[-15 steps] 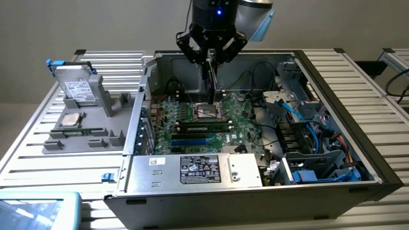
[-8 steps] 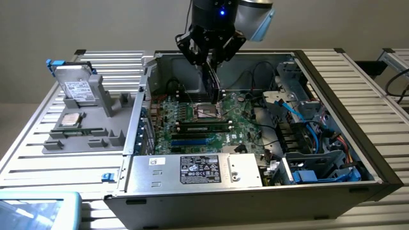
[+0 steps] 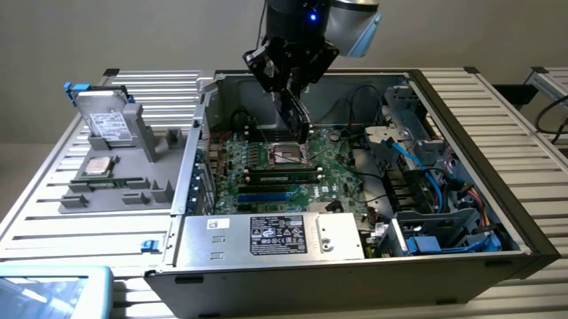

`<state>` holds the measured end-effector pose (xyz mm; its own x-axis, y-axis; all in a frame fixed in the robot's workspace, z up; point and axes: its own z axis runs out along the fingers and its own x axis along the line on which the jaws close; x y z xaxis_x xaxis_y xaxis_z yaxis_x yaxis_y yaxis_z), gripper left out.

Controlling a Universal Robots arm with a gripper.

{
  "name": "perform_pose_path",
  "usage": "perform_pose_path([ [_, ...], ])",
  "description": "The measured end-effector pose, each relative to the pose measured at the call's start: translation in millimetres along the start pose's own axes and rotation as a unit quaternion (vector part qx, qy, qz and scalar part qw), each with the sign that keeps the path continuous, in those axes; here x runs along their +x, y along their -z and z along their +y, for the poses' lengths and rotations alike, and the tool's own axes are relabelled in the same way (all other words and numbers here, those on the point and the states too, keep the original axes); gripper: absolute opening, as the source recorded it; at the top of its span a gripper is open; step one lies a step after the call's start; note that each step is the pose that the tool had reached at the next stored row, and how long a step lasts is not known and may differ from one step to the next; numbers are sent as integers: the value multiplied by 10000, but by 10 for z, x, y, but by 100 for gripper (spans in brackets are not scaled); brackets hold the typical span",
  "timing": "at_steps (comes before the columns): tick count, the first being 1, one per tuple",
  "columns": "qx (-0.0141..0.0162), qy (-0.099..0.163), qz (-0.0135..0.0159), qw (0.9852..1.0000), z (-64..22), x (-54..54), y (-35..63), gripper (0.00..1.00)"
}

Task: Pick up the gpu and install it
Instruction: 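Insert the gpu into the slot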

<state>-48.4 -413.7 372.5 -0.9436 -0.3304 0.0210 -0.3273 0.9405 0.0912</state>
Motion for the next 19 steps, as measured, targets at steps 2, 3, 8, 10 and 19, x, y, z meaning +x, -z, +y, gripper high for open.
perform_pose_path([
  [2, 4, 182, 17, 9998, 0, 0, 0, 28],
  [3, 6, 271, 25, 9996, 0, 0, 0, 28],
  [8, 15, 719, 65, 9974, 0, 0, -2, 28],
  [10, 19, 905, 83, 9959, 0, 0, -3, 28],
  [19, 36, 1712, 157, 9851, -1, 0, -5, 28],
])
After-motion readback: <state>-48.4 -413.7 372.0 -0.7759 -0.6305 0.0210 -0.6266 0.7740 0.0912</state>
